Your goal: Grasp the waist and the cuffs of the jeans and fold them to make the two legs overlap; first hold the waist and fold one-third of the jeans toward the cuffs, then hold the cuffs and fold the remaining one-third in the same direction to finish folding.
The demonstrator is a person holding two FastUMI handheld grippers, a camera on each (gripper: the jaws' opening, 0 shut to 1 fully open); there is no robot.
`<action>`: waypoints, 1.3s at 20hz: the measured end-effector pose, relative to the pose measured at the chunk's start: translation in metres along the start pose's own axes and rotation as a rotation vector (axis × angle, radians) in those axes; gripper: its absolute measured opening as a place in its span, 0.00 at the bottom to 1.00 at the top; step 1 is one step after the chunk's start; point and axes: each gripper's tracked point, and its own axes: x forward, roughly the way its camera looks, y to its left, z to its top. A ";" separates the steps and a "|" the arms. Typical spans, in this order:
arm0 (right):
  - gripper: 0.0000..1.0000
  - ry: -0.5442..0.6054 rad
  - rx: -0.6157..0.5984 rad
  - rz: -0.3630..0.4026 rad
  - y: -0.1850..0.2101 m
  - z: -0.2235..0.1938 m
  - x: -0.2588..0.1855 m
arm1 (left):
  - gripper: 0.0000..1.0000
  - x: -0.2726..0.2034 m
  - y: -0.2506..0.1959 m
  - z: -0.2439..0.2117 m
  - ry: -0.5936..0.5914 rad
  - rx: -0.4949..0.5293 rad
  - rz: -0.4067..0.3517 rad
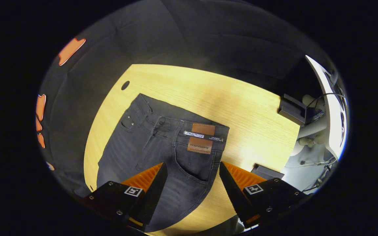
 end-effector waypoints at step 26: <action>0.89 0.121 -0.045 -0.189 -0.013 -0.005 0.047 | 0.96 0.038 -0.014 0.012 0.257 -0.356 0.145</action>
